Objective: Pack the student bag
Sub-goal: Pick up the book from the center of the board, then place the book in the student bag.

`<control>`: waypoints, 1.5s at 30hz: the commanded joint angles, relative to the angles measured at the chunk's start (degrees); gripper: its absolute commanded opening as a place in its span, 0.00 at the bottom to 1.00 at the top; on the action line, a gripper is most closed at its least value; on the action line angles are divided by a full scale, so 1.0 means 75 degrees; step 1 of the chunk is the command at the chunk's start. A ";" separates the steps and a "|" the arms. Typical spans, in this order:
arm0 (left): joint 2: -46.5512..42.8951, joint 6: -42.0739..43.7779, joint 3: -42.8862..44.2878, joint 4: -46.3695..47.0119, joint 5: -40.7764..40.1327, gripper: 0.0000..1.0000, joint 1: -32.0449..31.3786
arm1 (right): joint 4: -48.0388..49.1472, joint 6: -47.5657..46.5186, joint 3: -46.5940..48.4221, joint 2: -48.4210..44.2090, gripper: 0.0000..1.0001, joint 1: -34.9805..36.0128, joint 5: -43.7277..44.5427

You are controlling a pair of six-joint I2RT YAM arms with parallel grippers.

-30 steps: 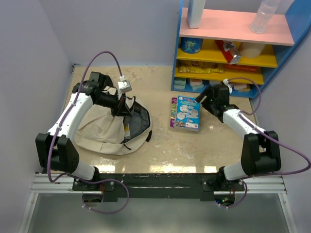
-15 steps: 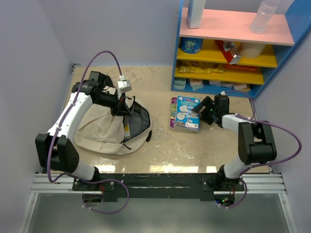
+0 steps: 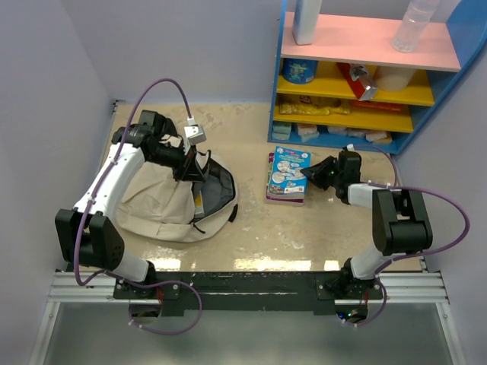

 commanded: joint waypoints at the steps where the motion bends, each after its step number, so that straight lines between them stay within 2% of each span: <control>1: -0.0108 0.0129 0.0441 -0.0113 0.0528 0.00 -0.0008 | -0.0316 -0.0090 -0.0277 -0.0017 0.00 -0.0252 0.0176; 8: 0.0021 0.0153 0.0406 -0.0101 0.0540 0.00 -0.0008 | -0.1263 -0.0465 0.0121 -0.1177 0.00 -0.0252 0.0691; 13: -0.0026 0.0129 0.0359 -0.0066 0.0540 0.00 -0.0020 | -0.1945 -0.0606 0.0321 -0.2021 0.00 -0.0252 0.1513; 18: -0.0049 0.0094 0.0312 -0.0008 0.0551 0.00 -0.0020 | -0.1327 -0.0397 0.0356 -0.2431 0.00 -0.0264 0.0343; 19: -0.0049 0.0071 0.0312 0.0016 0.0574 0.00 -0.0020 | -0.1069 -0.0279 0.0368 -0.2455 0.00 -0.0252 -0.0437; 20: -0.0049 0.0047 0.0324 0.0039 0.0575 0.00 -0.0008 | -0.0580 -0.0162 0.0414 -0.2456 0.00 -0.0252 -0.0769; 22: -0.0061 0.0012 0.0324 0.0086 0.0563 0.00 -0.0008 | -0.0388 0.0014 0.0811 -0.2362 0.00 -0.0159 -0.1553; 27: -0.0049 -0.0035 0.0289 0.0133 0.0610 0.00 -0.0008 | -0.0563 -0.0067 0.1410 -0.2689 0.00 0.0322 -0.1757; 31: -0.0096 -0.0035 0.0277 0.0133 0.0586 0.00 -0.0008 | -0.1486 -0.0312 0.1388 -0.3006 0.00 0.0311 -0.0904; 34: -0.0120 -0.0012 0.0242 0.0145 0.0575 0.00 -0.0008 | -0.1023 -0.0279 0.1107 -0.3182 0.00 0.0311 -0.0913; 40: -0.0143 -0.0035 0.0242 0.0168 0.0610 0.00 -0.0008 | 0.0184 0.0319 0.1188 -0.2773 0.00 0.0439 -0.2645; 45: -0.0178 -0.0093 0.0288 0.0238 0.0622 0.00 -0.0008 | 0.1053 0.0776 0.1270 -0.2023 0.00 0.1083 -0.3748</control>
